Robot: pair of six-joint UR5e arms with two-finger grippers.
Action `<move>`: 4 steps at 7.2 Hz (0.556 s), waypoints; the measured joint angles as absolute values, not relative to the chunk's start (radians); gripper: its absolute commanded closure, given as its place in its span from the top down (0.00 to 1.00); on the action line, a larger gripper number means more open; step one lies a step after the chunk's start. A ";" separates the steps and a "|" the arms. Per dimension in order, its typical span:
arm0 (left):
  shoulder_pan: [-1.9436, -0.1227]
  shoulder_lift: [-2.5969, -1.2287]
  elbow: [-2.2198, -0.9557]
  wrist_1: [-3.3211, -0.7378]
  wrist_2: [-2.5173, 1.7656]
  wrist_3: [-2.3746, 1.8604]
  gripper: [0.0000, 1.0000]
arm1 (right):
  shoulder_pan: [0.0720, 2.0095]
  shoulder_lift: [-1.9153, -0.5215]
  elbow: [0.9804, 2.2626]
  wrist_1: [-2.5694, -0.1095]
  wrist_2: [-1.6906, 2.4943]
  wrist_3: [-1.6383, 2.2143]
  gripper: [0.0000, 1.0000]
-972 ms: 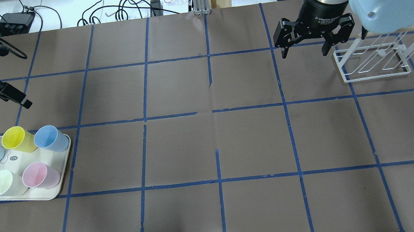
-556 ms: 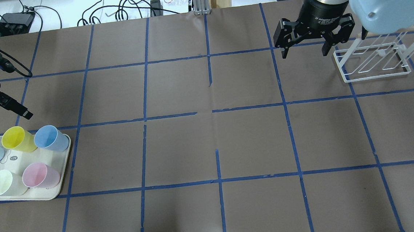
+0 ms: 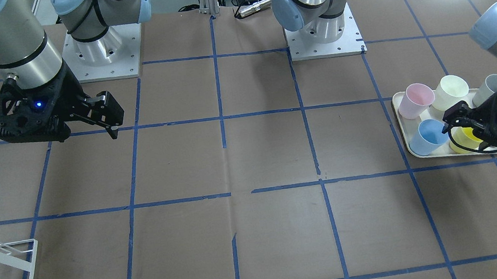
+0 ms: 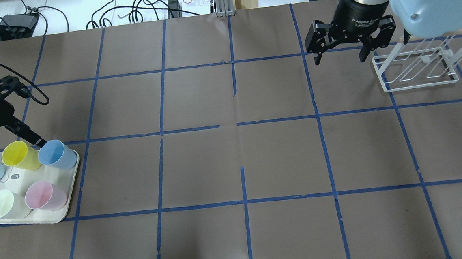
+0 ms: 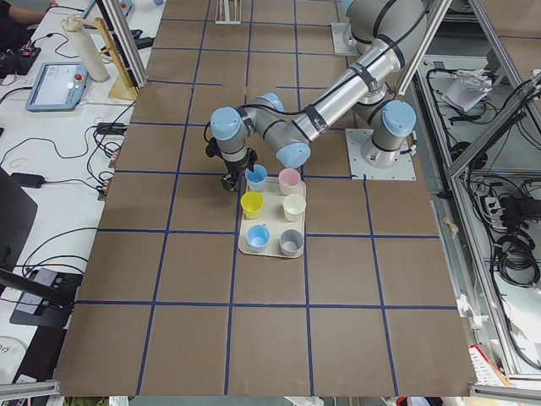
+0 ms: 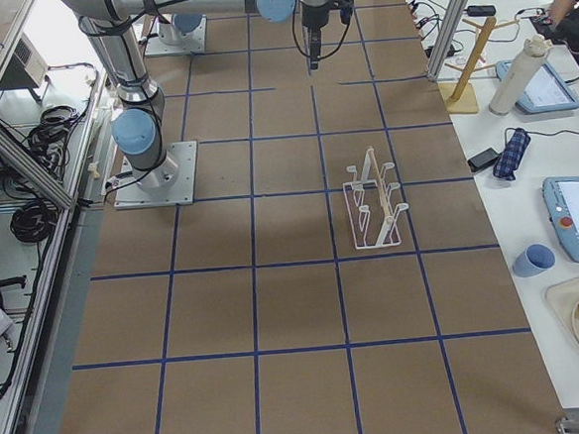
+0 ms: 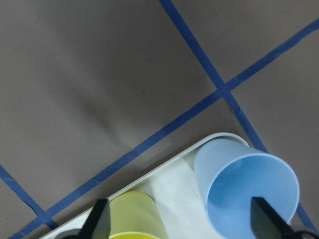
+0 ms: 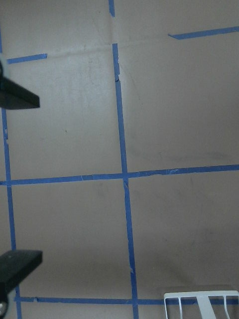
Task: Transfer IKEA cup to right arm and place on rack
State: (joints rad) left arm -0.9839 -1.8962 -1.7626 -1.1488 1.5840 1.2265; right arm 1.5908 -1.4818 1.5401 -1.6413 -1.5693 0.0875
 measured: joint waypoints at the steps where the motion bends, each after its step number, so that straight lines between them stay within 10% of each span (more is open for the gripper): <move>1: -0.986 -1.892 -1.778 -1.135 1.584 1.229 1.00 | 1.591 -1.482 1.540 -1.641 -1.569 0.087 1.00; 3: -0.987 -1.895 -1.815 -1.102 1.583 1.235 0.93 | 1.591 -1.482 1.540 -1.641 -1.570 0.087 1.00; 4: -0.987 -1.895 -1.832 -1.087 1.583 1.233 0.69 | 1.591 -1.482 1.540 -1.641 -1.570 0.087 1.00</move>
